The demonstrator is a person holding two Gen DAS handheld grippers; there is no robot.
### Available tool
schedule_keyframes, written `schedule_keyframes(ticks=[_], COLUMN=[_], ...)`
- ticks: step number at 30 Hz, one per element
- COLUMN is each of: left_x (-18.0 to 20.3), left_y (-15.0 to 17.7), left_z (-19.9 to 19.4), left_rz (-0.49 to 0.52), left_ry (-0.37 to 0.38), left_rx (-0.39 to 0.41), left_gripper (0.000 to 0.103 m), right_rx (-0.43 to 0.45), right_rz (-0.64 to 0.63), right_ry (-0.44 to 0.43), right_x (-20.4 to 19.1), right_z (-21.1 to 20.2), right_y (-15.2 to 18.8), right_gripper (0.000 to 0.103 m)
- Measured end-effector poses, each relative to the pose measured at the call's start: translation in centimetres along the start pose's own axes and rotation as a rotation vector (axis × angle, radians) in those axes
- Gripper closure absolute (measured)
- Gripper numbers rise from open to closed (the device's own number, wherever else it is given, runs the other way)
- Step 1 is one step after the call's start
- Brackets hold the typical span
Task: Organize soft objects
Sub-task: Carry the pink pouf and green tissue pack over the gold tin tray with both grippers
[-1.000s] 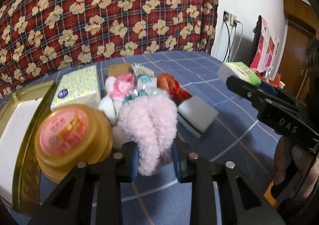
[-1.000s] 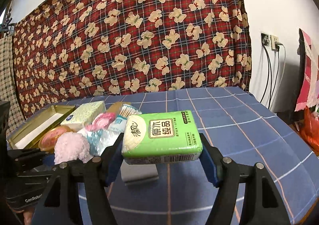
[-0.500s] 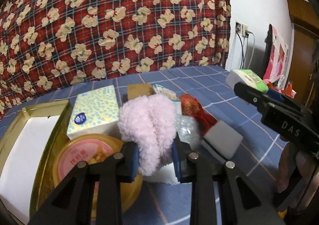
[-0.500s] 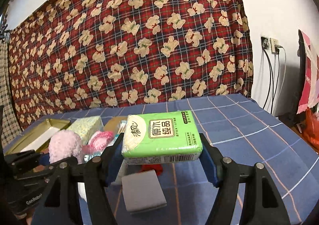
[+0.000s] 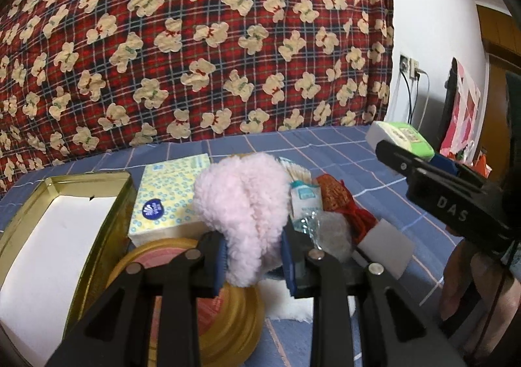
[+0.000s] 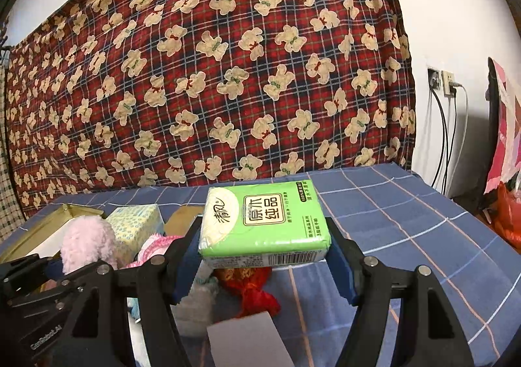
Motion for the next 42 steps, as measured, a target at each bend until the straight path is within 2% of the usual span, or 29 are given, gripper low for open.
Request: schedule_keyframes(ticks=[12,17,30,34,42], left_x=[-1.7,-2.3,-5.0,-5.7,-5.9], left_y=[-0.8,-1.0,-1.0,-0.8,-0.9], left_z=[-1.0,-1.2,-0.6,-0.3,0.0], left_rz=[-0.043,-0.049,-0.119,-0.143,-0.134], left_ry=[-0.028,-0.061,-0.147,-0.149,-0.183], left_rx=[0.083,0.104,0.084,0.071,0.061], left_gripper=[0.077,0.077,0.077,0.077,0.077], right_rx=[0.044,0.048,0.039,0.035,0.037], right_rz=[-0.027,-0.023,-0.043,-0.036,-0.039], right_ry=[0.037,0.049,0.053,0.054,0.054], right_x=[-1.4,-1.4,-2.7,-3.2,-3.6], right_z=[0.4,0.4,1.7,2.5,3.0], right_y=[-0.8,-1.0,-1.4,-1.9,-2.1], right_gripper=[0.032,0.032,0.032,0.032,0.032])
Point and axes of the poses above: each gripper's, at about its wrist camera, not at the fingertips, and z roughly the way its jaws point, x to its right, y to its underside, the point moved 9 cm from there along z, roughly the way its jaws point, and after that the axes turned 11 degrees about -x, right-handed, at the moved point
